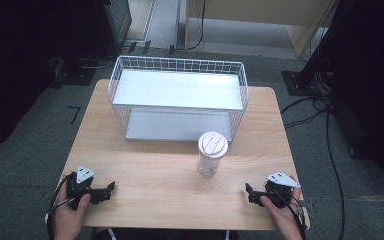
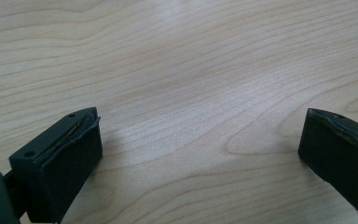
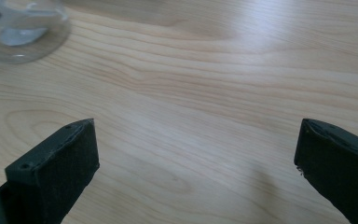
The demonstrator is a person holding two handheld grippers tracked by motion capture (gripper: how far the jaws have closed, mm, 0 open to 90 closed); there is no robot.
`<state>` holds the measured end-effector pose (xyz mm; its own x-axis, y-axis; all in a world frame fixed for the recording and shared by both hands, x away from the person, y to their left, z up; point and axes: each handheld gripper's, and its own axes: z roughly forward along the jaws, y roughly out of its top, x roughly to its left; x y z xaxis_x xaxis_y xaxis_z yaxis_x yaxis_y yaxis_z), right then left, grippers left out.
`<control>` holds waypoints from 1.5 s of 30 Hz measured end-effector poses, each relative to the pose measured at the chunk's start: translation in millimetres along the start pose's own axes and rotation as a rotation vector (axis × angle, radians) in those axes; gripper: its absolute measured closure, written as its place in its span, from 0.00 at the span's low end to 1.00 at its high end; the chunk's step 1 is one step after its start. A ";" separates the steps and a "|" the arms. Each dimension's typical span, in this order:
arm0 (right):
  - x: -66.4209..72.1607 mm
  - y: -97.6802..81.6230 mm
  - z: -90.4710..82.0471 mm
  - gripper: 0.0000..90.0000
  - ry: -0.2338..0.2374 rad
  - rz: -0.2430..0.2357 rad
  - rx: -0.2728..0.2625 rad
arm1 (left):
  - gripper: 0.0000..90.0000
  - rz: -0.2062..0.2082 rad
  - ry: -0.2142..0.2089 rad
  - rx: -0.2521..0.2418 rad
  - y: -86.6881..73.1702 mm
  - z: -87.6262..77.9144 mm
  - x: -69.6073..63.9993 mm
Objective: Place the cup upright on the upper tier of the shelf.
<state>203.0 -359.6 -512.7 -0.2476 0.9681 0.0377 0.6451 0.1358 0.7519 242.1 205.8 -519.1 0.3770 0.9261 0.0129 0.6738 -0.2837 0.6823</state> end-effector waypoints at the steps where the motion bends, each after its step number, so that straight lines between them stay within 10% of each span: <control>1: 3.3 1.1 0.4 0.00 0.007 -0.007 -0.001 | 0.00 0.000 0.000 0.000 0.0 0.0 0.0; 45: 97.5 54.8 18.6 0.00 0.219 0.005 -0.149 | 0.00 0.000 0.000 0.000 0.0 0.0 0.0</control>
<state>227.6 -253.8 -480.1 -0.4059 0.8977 0.1713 0.5369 0.0825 0.8396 242.1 205.8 -519.1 0.3770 0.9261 0.0127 0.6737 -0.2836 0.6824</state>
